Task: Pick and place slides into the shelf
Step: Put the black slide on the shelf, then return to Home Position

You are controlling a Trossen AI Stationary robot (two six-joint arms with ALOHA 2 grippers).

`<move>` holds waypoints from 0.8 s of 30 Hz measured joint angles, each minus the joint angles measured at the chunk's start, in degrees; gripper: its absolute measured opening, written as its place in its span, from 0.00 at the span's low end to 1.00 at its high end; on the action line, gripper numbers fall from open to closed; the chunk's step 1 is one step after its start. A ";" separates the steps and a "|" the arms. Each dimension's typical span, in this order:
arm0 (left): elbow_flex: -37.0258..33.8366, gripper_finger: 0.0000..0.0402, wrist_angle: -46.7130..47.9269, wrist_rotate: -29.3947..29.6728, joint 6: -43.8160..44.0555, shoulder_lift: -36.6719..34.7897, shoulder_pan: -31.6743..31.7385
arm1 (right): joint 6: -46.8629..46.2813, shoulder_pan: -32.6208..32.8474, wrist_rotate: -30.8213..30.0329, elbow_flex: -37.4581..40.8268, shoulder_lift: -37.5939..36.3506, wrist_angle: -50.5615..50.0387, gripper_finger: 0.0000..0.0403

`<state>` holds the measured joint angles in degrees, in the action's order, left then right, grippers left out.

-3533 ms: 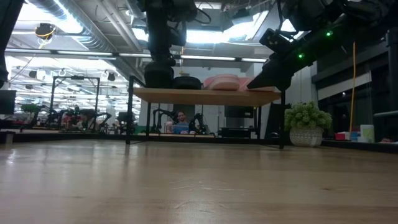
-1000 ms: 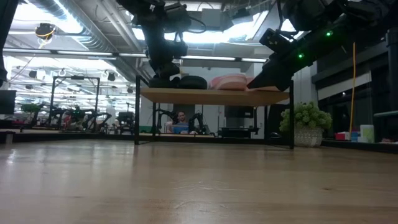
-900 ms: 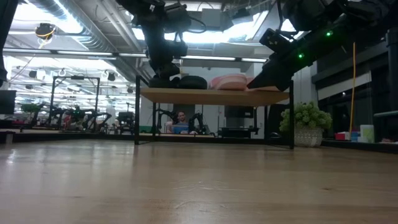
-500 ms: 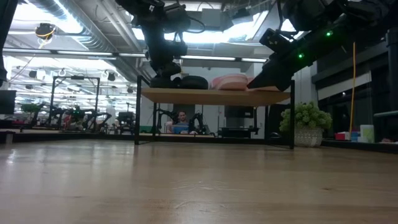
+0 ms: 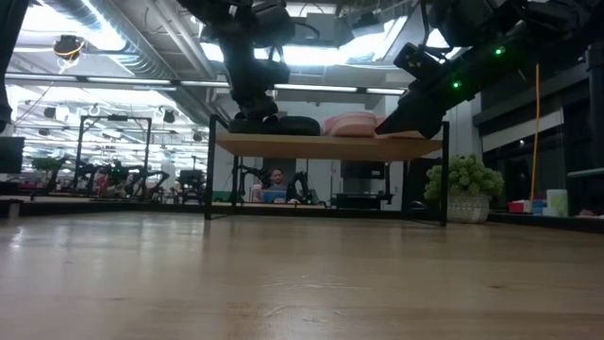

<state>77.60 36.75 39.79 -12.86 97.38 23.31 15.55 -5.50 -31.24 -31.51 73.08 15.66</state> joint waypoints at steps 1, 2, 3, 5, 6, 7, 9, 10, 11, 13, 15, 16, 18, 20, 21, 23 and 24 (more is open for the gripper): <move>0.08 0.15 -0.08 0.32 -0.28 0.00 -0.22 | 0.00 0.00 0.00 0.00 0.01 0.01 0.04; 0.35 0.17 0.01 0.76 -0.34 -0.09 -0.39 | 0.00 0.00 0.00 0.00 0.01 0.00 0.04; 0.49 0.18 0.23 0.97 -0.29 -0.65 -0.45 | 0.00 0.00 0.00 0.00 0.02 0.00 0.04; 1.17 0.20 1.13 0.66 -0.14 -0.98 -0.68 | 0.00 0.00 0.02 0.00 0.00 0.00 0.04; 1.72 0.22 1.36 0.68 0.00 -0.95 -0.87 | 0.00 0.01 0.01 0.00 0.00 0.00 0.04; 2.24 0.23 1.38 0.63 0.14 -1.06 -0.95 | -0.02 0.02 -0.01 0.00 0.00 -0.04 0.04; 3.32 0.25 1.35 0.14 0.31 -2.00 -1.12 | -0.02 0.00 0.00 0.01 0.00 -0.04 0.04; 4.02 0.25 0.98 0.15 0.28 -2.25 -1.31 | -0.02 0.00 0.00 0.00 0.00 -0.04 0.04; 4.57 0.26 1.00 -0.03 0.29 -2.56 -1.47 | -0.02 0.00 0.02 0.01 0.00 -0.02 0.04; 5.33 0.27 2.77 -0.10 0.25 -2.97 -1.80 | -0.02 -0.02 0.02 0.00 0.00 0.00 0.04; 6.28 0.28 2.16 0.13 0.25 -3.05 -2.45 | -0.02 0.00 0.02 0.00 0.00 -0.02 0.04; 6.58 0.28 2.56 0.26 0.24 -3.42 -2.68 | -0.02 0.00 0.02 0.00 0.00 0.02 0.04; 7.12 0.28 3.49 0.65 -0.02 -4.17 -3.22 | -0.02 -0.02 0.00 0.00 0.00 0.00 0.04; 7.86 0.28 4.01 1.02 -0.22 -4.45 -4.03 | -0.02 0.00 0.01 0.00 0.00 0.00 0.04; 7.91 0.28 5.52 1.03 -0.26 -4.98 -4.36 | -0.02 -0.02 0.00 0.00 0.00 0.00 0.04; 8.78 0.28 5.78 1.23 -0.31 -5.51 -5.36 | -0.02 -0.02 0.00 0.01 0.00 0.00 0.04; 9.22 0.29 5.71 1.20 0.04 -6.15 -5.88 | -0.02 0.00 0.00 0.00 0.00 0.03 0.04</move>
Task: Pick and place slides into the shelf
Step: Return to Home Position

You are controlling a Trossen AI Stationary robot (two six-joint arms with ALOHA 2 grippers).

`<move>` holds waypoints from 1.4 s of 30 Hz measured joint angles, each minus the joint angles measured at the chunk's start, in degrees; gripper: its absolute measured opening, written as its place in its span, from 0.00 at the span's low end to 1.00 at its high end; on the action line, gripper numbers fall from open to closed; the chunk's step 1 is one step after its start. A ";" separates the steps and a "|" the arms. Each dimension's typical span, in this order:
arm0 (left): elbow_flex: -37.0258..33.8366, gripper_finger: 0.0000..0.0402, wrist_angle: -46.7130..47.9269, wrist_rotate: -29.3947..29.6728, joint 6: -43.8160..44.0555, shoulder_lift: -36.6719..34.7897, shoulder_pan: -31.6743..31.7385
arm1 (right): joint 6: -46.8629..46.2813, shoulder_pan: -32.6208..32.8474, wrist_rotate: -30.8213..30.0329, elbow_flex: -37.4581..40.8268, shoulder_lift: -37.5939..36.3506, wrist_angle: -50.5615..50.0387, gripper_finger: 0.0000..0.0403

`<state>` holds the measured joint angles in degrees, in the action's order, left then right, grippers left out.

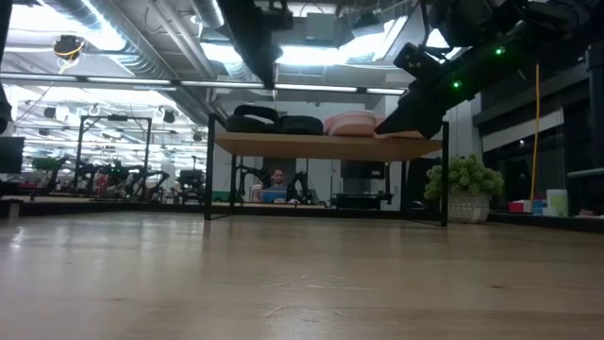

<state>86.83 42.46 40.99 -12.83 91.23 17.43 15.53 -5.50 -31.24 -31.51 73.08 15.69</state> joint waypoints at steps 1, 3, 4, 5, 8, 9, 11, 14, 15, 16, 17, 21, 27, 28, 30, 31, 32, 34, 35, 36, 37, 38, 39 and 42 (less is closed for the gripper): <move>0.33 0.29 1.38 0.05 0.21 -0.76 -0.36 | 0.00 0.00 0.02 0.00 0.00 0.05 0.04; 1.27 0.28 1.34 0.07 0.53 -1.98 -1.61 | -0.02 -0.02 0.00 0.00 0.00 0.25 0.04; 1.33 0.28 1.36 0.06 0.82 -2.79 -2.16 | -0.02 -0.01 0.01 0.00 0.00 0.44 0.04; 1.29 0.27 1.90 0.05 1.47 -3.72 -2.78 | 0.00 -0.01 0.00 0.01 0.00 0.72 0.04; 1.31 0.26 2.03 0.07 3.28 -6.33 -4.54 | 0.00 0.00 0.02 0.00 0.00 1.22 0.04; 1.29 0.25 2.50 -0.01 4.30 -7.27 -5.05 | -0.01 -0.02 0.02 0.00 0.00 1.77 0.04; 1.38 0.24 2.35 -0.38 5.27 -8.55 -5.95 | 0.03 0.03 0.00 0.02 0.00 2.37 0.04; 1.30 0.24 4.36 -2.10 5.03 -9.85 -7.10 | 0.17 0.11 0.00 0.00 0.00 3.49 0.04; 1.31 0.24 4.58 -3.23 5.04 -10.18 -7.43 | 0.17 0.11 0.00 0.00 0.00 3.52 0.04; 1.07 0.24 5.63 -4.61 5.28 -10.64 -7.58 | 0.17 0.11 0.00 0.00 -0.01 3.47 0.04; 0.26 0.24 5.85 -5.75 5.51 -11.18 -7.78 | 0.17 0.13 0.00 0.00 -0.14 3.47 0.03; -5.92 0.24 2.99 -9.01 6.27 -14.01 -7.84 | -0.03 0.31 1.58 0.00 -1.20 4.04 0.02; -21.74 0.24 -11.36 -10.83 6.31 -20.89 -7.82 | -2.21 2.03 2.86 -0.04 -3.02 3.56 0.02; -24.45 0.24 -13.82 -12.66 5.91 -22.09 -7.81 | -2.77 2.38 3.18 -0.02 -3.10 3.06 0.03; -29.60 0.24 -19.69 -17.04 4.37 -24.57 -7.81 | -3.24 2.94 5.58 -0.04 -3.15 3.45 0.03; -32.17 0.24 -22.41 -19.15 3.62 -26.01 -7.82 | -3.33 3.32 7.01 -0.18 -3.25 3.25 0.03; -34.67 0.24 -25.01 -20.67 3.36 -27.46 -7.84 | -3.52 3.71 8.35 -0.49 -3.34 3.05 0.03; -38.90 0.24 -30.00 -22.71 3.26 -30.08 -7.82 | -3.30 4.35 11.17 -1.75 -3.49 3.07 0.02; -40.90 0.24 -31.33 -23.02 3.26 -31.58 -7.68 | -3.21 4.73 12.40 -2.60 -3.72 2.75 0.02; -42.69 0.24 -32.53 -23.49 3.29 -33.14 -7.51 | -3.21 5.02 13.62 -3.70 -3.90 2.16 0.02; -44.39 0.24 -33.36 -24.23 3.45 -34.75 -7.27 | -3.19 5.15 14.67 -4.84 -4.10 1.35 0.01; -45.90 0.24 -34.12 -24.85 3.64 -36.28 -7.03 | -3.14 5.42 15.61 -6.05 -4.47 -0.56 0.01; -47.37 0.24 -35.24 -25.85 3.70 -37.84 -6.80 | -3.04 5.53 16.81 -7.63 -4.70 -2.90 0.01; -51.89 0.24 -38.56 -28.79 3.73 -42.79 -6.13 | -2.91 5.55 19.05 -11.90 -5.94 -10.05 0.02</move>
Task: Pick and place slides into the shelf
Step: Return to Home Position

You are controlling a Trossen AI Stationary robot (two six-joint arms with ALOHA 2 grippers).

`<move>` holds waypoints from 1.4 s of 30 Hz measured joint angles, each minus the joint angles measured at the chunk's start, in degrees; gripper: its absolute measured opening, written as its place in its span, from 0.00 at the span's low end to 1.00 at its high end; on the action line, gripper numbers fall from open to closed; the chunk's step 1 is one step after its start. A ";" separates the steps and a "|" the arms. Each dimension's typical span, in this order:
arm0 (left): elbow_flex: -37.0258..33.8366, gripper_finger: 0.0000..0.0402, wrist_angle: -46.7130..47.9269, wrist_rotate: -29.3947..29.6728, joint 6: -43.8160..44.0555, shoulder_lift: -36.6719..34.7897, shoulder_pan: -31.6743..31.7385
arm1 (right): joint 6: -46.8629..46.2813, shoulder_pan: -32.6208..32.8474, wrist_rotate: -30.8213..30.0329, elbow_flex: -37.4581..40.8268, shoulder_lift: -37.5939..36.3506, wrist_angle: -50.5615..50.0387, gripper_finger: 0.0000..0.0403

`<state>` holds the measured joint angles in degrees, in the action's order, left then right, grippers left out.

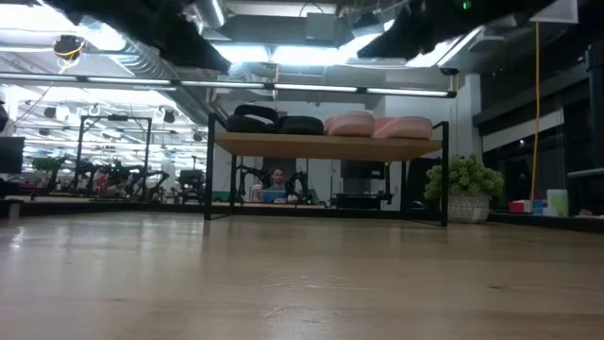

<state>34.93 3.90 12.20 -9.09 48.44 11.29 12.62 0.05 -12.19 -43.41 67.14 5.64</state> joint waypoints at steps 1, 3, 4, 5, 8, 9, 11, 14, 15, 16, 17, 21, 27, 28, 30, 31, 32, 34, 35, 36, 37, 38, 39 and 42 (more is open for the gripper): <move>-1.60 0.24 -1.37 -0.66 0.01 -1.94 0.12 | 0.04 0.00 0.26 -1.10 -0.52 -1.67 0.02; -4.92 0.24 -4.50 -2.29 -0.02 -5.69 0.48 | 0.41 -0.25 0.28 -2.23 -1.99 -3.89 0.03; -6.67 0.24 -5.73 -2.82 -0.04 -7.73 0.59 | 1.22 -0.57 0.40 -2.33 -3.10 -4.62 0.03; -8.48 0.24 -6.64 -2.95 -0.01 -9.73 0.70 | 1.42 -0.78 0.59 -2.31 -4.35 -4.99 0.03; -13.15 0.24 -7.90 -2.94 1.31 -15.44 0.76 | 1.39 -2.19 3.59 -1.22 -10.20 -5.01 0.01; -14.59 0.24 -7.80 -2.95 1.71 -17.39 0.74 | 1.39 -2.57 5.16 -0.69 -12.59 -5.48 0.01; -17.05 0.24 -7.56 -2.93 2.67 -21.55 0.72 | 1.37 -3.21 8.07 0.29 -17.27 -8.62 0.01; -19.50 0.24 -7.73 -2.95 2.95 -27.03 0.67 | 1.27 -3.32 11.53 2.44 -24.16 -11.74 0.03; -20.11 0.24 -7.84 -2.94 2.97 -28.50 0.67 | 1.33 -3.32 12.40 3.50 -26.35 -12.34 0.04; -20.77 0.24 -7.99 -2.93 2.98 -29.96 0.65 | 1.34 -3.32 12.94 4.50 -28.61 -12.89 0.04; -21.46 0.24 -8.07 -2.94 3.03 -31.22 0.56 | 1.17 -3.32 13.39 5.67 -31.05 -13.45 0.05; -24.38 0.24 -7.96 -2.91 3.49 -34.56 -0.50 | 0.30 -3.32 13.97 11.36 -40.64 -13.98 0.03; -29.78 0.24 -15.03 -2.31 3.04 -37.02 -1.73 | -0.80 -3.32 19.77 19.63 -54.56 -14.17 0.01; -30.92 0.24 -16.50 -2.31 3.03 -37.05 -1.99 | -1.67 -3.32 21.52 20.77 -56.53 -14.17 0.02; -33.16 0.24 -19.62 -2.34 3.05 -37.04 -2.59 | -3.49 -3.32 24.84 22.86 -60.29 -14.68 0.03; -34.23 0.24 -21.42 -2.34 3.07 -37.04 -2.87 | -4.02 -3.32 26.02 23.83 -61.98 -15.15 0.04; -34.49 0.24 -21.56 -2.30 3.49 -37.02 -3.16 | -4.75 -3.30 26.77 24.83 -63.68 -15.98 0.05; -34.49 0.24 -21.23 -2.15 4.74 -36.81 -3.95 | -5.38 -3.24 27.07 26.43 -66.60 -17.57 0.06; -34.49 0.24 -20.90 -2.09 5.26 -36.67 -4.39 | -6.11 -3.17 27.21 27.21 -67.19 -17.44 0.06; -34.49 0.24 -20.52 -2.08 5.56 -36.62 -4.83 | -6.29 -3.15 27.47 27.69 -67.11 -16.96 0.06; -34.49 0.24 -20.26 -2.07 5.66 -36.54 -5.35 | -6.40 -3.13 27.52 28.02 -66.93 -17.61 0.06; -34.49 0.24 -19.95 -2.07 5.80 -36.56 -5.77 | -6.37 -3.14 27.50 28.43 -66.52 -17.43 0.06; -34.49 0.24 -19.76 -2.06 6.01 -36.56 -6.27 | -6.35 -3.15 27.45 28.85 -65.98 -15.94 0.06; -34.49 0.24 -19.18 -1.94 6.06 -36.43 -7.30 | -5.60 -3.15 27.39 30.47 -66.24 -13.71 0.05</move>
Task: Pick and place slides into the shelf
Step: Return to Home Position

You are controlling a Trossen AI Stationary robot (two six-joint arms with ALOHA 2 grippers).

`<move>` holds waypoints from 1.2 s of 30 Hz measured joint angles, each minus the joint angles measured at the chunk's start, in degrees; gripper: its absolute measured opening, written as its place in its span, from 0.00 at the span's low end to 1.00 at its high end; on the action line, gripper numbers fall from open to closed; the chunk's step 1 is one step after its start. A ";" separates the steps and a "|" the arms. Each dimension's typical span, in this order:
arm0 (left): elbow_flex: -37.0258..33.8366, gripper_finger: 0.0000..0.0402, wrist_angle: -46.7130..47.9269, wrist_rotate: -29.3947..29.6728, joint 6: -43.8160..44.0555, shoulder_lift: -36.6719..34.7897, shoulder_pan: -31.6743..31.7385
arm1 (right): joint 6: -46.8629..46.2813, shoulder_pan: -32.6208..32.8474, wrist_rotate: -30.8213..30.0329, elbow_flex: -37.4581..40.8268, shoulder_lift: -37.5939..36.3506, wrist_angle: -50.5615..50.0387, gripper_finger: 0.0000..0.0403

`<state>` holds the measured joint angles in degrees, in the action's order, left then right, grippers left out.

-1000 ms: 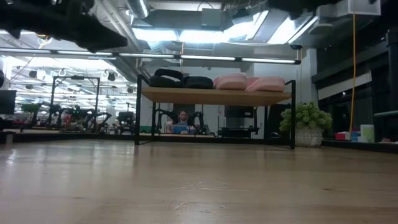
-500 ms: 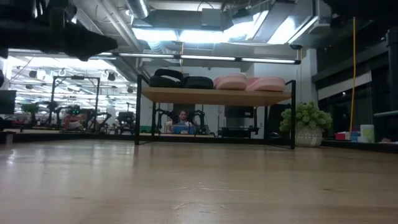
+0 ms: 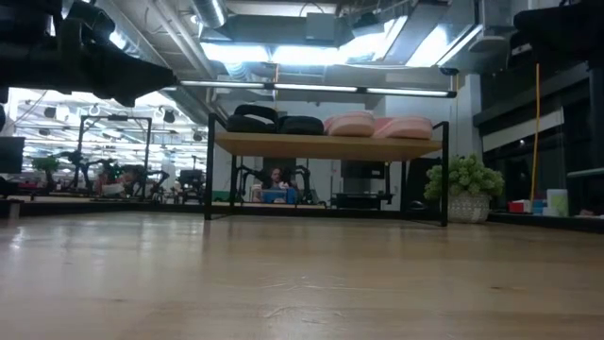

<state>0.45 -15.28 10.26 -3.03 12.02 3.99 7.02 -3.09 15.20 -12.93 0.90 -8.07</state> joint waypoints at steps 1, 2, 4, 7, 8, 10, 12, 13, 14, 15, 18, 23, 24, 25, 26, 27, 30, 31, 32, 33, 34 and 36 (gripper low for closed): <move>0.00 0.24 0.51 0.00 0.03 0.06 -0.28 | 0.78 0.02 0.00 0.57 -0.14 1.10 0.04; 0.00 0.24 1.35 -0.11 0.03 0.06 -0.56 | 1.07 0.00 -0.06 1.34 -0.44 2.20 0.04; 0.00 0.24 2.60 -0.56 0.05 0.07 -1.11 | 1.26 0.00 -0.31 3.57 -0.73 5.61 0.03; 0.00 0.24 4.10 -0.73 -0.04 0.08 -1.79 | 1.40 0.00 -0.55 6.39 -0.73 8.69 0.02; 0.00 0.24 4.10 -0.74 -0.02 0.08 -1.93 | 1.18 0.00 -0.55 7.22 -0.73 9.65 0.02; 0.00 0.24 4.12 -0.74 -0.04 0.08 -1.97 | 1.03 0.00 -0.58 8.78 -0.73 11.70 0.02; 0.00 0.24 4.12 -0.72 -0.06 0.08 -1.97 | 1.43 -0.02 -0.98 10.16 -0.73 14.34 0.03; 0.00 0.24 4.12 -0.72 -0.06 0.08 -1.97 | 2.04 -0.02 -1.53 10.93 -0.73 15.79 0.03; 0.00 0.24 4.12 -0.72 -0.06 0.08 -1.97 | 2.16 -0.02 -2.10 12.02 -0.73 17.50 0.04; 0.00 0.24 4.12 -0.72 -0.08 0.08 -1.97 | 2.35 -0.04 -2.96 12.55 -0.72 17.52 0.04; 0.00 0.24 4.12 -0.72 -0.08 0.08 -1.97 | 2.43 -0.07 -5.21 12.55 -0.58 16.65 0.04; 0.00 0.24 4.12 -0.72 -0.09 0.08 -1.97 | 2.23 -0.07 -5.75 12.51 -0.60 17.95 0.02; 0.00 0.24 4.12 -0.72 -0.10 0.08 -1.95 | 2.13 -0.07 -5.75 12.51 -0.60 17.71 0.02; 0.00 0.24 4.12 -0.72 -0.10 0.08 -1.95 | 1.53 -0.07 -5.75 12.51 -0.60 17.27 0.02; 0.00 0.24 4.12 -0.72 -0.10 0.08 -1.95 | 0.12 -0.07 -5.73 12.51 -0.60 16.32 0.02; 0.00 0.24 4.12 -0.72 -0.10 0.08 -1.95 | -1.65 -0.07 -5.74 12.51 -0.60 15.13 0.02; 0.00 0.24 4.12 -0.72 -0.12 0.08 -1.95 | -4.00 -0.07 -5.79 12.51 -0.58 13.55 0.04; 0.00 0.24 4.12 -0.72 -0.10 0.08 -1.95 | -3.51 -0.07 -5.78 12.51 -0.58 13.44 0.05; 0.00 0.24 4.12 -0.72 -0.13 0.08 -1.95 | -2.48 -0.07 -5.77 12.51 -0.58 13.46 0.05; 0.00 0.24 4.12 -0.72 -0.13 0.08 -1.93 | -2.23 -0.07 -5.75 12.51 -0.58 13.51 0.06; 0.00 0.24 4.12 -0.72 -0.13 0.08 -1.93 | -2.32 -0.07 -5.70 12.51 -0.58 13.50 0.06; 0.00 0.24 4.12 -0.70 -0.15 0.08 -1.93 | -2.46 -0.07 -5.70 12.51 -0.58 13.60 0.06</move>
<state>0.45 -11.16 9.56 -3.18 12.10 2.07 4.56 -3.16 9.50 -0.43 0.32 5.53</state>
